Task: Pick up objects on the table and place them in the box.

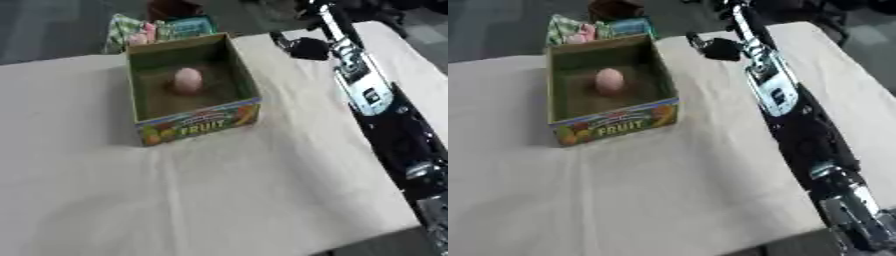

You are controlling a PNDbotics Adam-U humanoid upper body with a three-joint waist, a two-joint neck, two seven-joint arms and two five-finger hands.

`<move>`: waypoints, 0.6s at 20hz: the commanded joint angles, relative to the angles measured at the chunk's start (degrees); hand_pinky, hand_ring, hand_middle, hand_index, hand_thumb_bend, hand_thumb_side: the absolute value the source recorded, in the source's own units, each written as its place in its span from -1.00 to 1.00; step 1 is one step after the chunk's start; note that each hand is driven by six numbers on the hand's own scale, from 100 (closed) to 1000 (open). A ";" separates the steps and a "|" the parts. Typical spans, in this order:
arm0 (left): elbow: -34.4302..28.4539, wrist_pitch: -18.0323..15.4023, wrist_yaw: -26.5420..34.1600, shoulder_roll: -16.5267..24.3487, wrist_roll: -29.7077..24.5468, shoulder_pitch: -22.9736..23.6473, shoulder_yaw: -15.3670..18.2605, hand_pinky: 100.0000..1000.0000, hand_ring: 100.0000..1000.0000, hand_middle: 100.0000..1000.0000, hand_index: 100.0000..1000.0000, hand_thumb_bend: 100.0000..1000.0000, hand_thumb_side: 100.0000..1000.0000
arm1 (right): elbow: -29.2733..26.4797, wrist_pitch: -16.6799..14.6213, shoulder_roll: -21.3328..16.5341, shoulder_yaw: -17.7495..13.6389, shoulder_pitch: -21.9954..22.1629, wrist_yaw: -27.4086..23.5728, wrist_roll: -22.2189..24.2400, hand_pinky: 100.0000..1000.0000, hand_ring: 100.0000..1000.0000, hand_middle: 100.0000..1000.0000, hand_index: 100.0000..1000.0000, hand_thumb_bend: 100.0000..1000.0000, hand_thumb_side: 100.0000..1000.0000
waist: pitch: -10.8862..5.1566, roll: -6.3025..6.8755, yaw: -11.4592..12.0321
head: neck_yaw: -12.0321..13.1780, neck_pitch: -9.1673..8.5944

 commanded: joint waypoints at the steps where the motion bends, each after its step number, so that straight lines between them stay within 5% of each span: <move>1: -0.66 -0.14 0.06 0.54 0.25 -0.37 0.62 0.05 0.06 0.15 0.43 -0.21 -1.00 | -3.38 0.95 -2.67 -1.34 0.77 -3.76 -2.04 0.35 0.54 0.47 0.75 -0.33 -0.50 | -1.03 -0.06 -0.12 | 0.30 0.33; 5: -0.68 -0.16 0.05 0.58 0.25 -0.36 0.64 0.05 0.06 0.15 0.43 -0.21 -1.00 | -4.58 -0.04 -5.50 -0.58 3.11 -20.87 -4.41 0.34 0.53 0.46 0.75 -0.34 -0.50 | -1.03 -0.06 -0.26 | 0.32 0.30; 12: -0.70 -0.15 0.05 0.56 0.29 -0.34 0.71 0.05 0.06 0.15 0.43 -0.22 -1.00 | -4.86 -0.65 -6.13 -0.72 4.80 -25.26 -5.59 0.34 0.52 0.45 0.74 -0.36 -0.51 | -1.01 -0.01 -0.45 | 0.42 0.36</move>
